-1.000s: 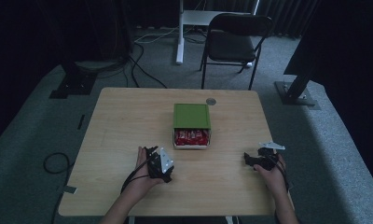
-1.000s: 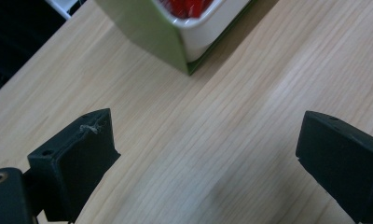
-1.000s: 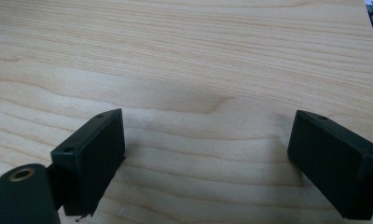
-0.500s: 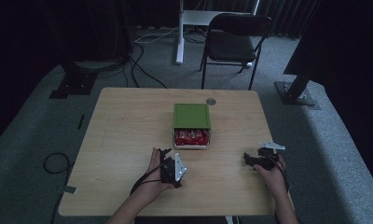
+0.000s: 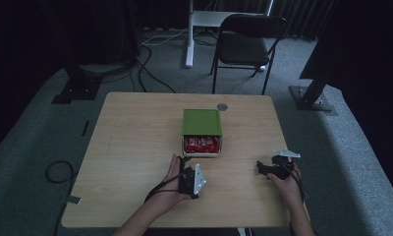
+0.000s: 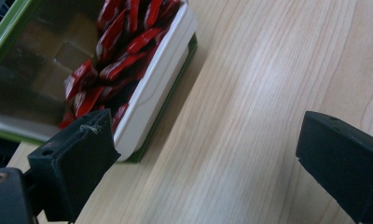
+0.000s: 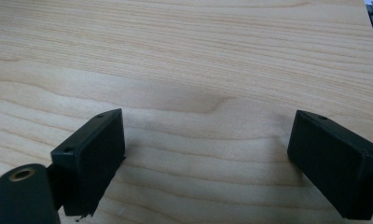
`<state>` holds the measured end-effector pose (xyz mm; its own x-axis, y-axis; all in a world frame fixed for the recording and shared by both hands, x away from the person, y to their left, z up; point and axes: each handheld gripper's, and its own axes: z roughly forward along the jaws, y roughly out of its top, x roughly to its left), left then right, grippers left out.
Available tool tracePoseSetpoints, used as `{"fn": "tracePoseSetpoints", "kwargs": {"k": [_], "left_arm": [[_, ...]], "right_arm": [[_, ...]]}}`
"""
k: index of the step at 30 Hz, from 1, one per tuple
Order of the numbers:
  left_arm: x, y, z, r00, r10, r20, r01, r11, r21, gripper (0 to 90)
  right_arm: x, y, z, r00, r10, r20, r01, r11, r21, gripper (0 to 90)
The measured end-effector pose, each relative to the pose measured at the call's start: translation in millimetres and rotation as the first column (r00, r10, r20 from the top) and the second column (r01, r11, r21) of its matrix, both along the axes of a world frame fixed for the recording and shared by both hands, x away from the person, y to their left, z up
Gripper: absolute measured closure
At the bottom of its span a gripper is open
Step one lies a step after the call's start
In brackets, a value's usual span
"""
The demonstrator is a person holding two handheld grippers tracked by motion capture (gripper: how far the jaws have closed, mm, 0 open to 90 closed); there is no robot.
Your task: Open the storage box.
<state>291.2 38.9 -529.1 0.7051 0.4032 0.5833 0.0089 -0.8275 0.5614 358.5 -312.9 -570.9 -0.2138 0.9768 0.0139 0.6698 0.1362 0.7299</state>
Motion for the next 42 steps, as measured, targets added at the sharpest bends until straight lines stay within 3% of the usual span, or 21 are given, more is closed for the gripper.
{"fn": "tracePoseSetpoints", "kwargs": {"k": [8,14,18,25,33,37,42], "left_arm": [[7.1,-11.2,-0.5,0.9994,-0.031,0.012,0.03,0.9986,0.044,6.9],[12.5,-16.7,-0.2,0.9984,-0.038,0.043,0.034,0.9964,0.078,8.9],[15.4,-18.7,-3.4,0.9987,-0.035,0.038,0.031,0.995,0.095,12.6],[20.4,-20.5,-10.2,0.9987,-0.035,0.038,0.029,0.99,0.138,15.2],[27.5,-20.1,-10.7,0.9961,-0.034,0.081,0.019,0.9832,0.181,15.3],[31.5,-20.5,-12.1,0.9968,-0.035,0.072,0.02,0.9804,0.196,16.6],[35.2,-21.8,-15.9,0.9952,-0.04,0.09,0.019,0.975,0.221,17.2]], "right_arm": [[0.0,0.0,0.0,1.0,0.0,0.0,0.0,1.0,0.0,10.6],[0.0,-0.1,0.0,1.0,0.0,0.0,0.0,1.0,0.0,10.6],[0.0,-0.1,0.0,1.0,0.0,0.0,0.0,1.0,0.0,10.6],[0.0,-0.2,0.0,1.0,0.0,0.0,0.0,1.0,0.001,10.6],[0.0,-0.3,0.0,1.0,0.0,0.0,0.0,1.0,0.003,10.6],[0.0,-0.3,0.1,1.0,0.0,0.0,0.0,1.0,0.002,10.6],[0.1,-0.1,0.1,1.0,0.0,0.0,0.0,1.0,0.002,10.6]]}}
